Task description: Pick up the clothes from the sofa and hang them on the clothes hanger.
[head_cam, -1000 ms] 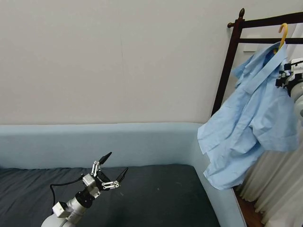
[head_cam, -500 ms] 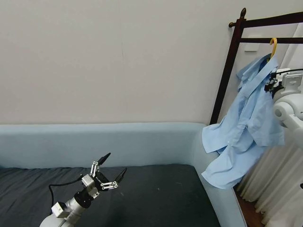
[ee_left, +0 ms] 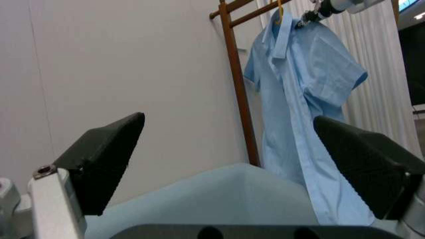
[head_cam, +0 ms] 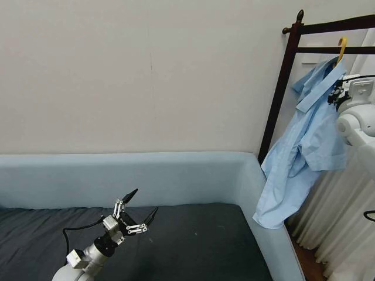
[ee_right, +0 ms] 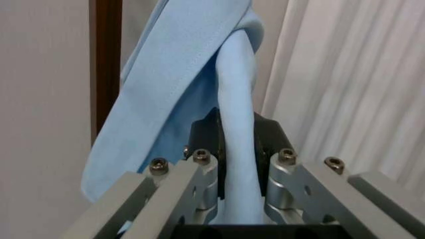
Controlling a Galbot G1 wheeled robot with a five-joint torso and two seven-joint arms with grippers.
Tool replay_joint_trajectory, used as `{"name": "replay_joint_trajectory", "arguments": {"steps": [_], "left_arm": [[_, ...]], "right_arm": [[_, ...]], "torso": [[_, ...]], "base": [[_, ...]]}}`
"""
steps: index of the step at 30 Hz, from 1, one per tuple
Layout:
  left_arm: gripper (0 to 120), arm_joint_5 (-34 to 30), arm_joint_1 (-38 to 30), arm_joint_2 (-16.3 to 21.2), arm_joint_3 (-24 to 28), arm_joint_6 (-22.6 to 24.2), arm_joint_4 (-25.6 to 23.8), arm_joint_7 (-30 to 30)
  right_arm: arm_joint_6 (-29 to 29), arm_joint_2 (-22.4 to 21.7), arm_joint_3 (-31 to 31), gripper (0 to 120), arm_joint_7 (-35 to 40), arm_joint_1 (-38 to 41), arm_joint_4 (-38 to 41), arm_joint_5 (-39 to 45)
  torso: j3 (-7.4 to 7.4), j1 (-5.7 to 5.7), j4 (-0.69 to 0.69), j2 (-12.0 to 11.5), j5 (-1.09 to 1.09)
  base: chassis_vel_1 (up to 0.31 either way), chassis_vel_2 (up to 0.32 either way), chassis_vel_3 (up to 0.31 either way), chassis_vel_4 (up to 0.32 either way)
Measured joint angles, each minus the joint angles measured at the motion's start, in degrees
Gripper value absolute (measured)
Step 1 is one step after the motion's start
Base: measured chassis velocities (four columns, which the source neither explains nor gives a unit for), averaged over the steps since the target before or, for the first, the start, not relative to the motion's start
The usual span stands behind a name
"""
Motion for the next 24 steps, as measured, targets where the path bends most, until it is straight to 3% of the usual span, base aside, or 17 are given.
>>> {"name": "replay_joint_trajectory", "arguments": {"steps": [12, 15, 18, 21, 23, 24], "left_arm": [[100, 0.1, 0.2, 0.0, -0.1, -0.1, 0.2, 0.0], [100, 0.1, 0.2, -0.1, -0.1, -0.1, 0.2, 0.0], [100, 0.0, 0.6, -0.8, -0.3, -0.2, 0.3, 0.0], [100, -0.1, 1.1, -1.4, -0.5, -0.2, 0.2, -0.7], [100, -0.2, 2.8, -4.2, -1.7, 1.0, -1.4, -6.2], [100, -0.2, 2.8, -4.2, -1.7, 1.0, -1.4, -6.2]], "right_arm": [[-0.9, 0.7, 0.7, 8, 0.4, -1.3, -0.8, 1.3], [0.6, 0.6, 1.1, 13, -0.3, -1.9, -0.2, 0.2], [10.7, 0.0, 2.5, 28, -0.9, -4.9, 2.7, -6.6], [15.4, -0.6, 3.5, 34, -1.4, -7.1, 5.0, -9.8], [26.6, -2.6, 6.4, 46, -2.8, -13.1, 12.7, -13.0], [26.6, -2.6, 6.4, 46, -2.8, -13.1, 12.7, -13.0]], "torso": [[-0.01, 0.00, -0.01, 0.0, 0.00], [0.00, 0.00, -0.02, 0.0, 0.03], [0.00, 0.00, -0.01, 0.0, 0.02], [0.00, 0.00, -0.01, 0.0, 0.03], [0.00, 0.00, -0.03, 0.0, 0.02], [0.00, 0.00, -0.03, 0.0, 0.02]], "base": [[0.000, 0.000, 0.000, 0.000], [0.000, 0.000, 0.000, 0.000], [0.000, 0.000, 0.000, 0.000], [0.000, 0.000, 0.000, 0.000], [0.000, 0.000, 0.000, 0.000], [0.000, 0.000, 0.000, 0.000]]}}
